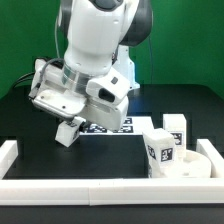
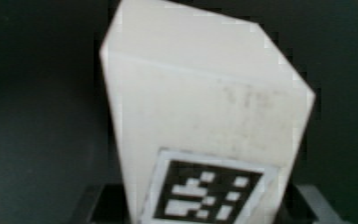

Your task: Assemble stool

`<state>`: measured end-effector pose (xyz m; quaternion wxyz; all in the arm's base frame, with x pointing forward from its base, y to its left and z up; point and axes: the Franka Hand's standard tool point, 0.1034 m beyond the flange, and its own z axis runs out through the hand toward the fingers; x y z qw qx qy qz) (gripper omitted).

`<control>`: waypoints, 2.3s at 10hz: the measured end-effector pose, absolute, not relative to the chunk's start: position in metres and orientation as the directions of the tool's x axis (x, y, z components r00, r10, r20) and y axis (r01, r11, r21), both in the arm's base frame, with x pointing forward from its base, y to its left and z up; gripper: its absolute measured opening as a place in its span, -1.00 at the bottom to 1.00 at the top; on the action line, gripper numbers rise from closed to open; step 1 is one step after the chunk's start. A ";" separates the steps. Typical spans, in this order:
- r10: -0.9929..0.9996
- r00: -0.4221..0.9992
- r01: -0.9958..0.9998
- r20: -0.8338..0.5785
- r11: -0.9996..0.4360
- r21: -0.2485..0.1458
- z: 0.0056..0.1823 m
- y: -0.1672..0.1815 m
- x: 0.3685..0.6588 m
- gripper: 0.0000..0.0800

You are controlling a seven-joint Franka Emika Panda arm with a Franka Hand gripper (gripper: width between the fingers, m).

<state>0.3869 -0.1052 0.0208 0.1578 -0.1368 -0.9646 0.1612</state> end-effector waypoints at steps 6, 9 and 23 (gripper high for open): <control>0.410 -0.897 0.337 0.165 0.875 -0.347 0.052 -0.125 0.408 0.60; 0.570 -0.820 0.520 0.048 0.778 -0.351 0.068 -0.132 0.433 0.62; 0.934 0.191 0.966 -0.301 -0.233 -0.109 0.076 -0.119 0.465 0.62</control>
Offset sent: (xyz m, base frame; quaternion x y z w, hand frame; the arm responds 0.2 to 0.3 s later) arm 0.0116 -0.0197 0.0352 -0.0690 -0.0361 -0.0565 0.9954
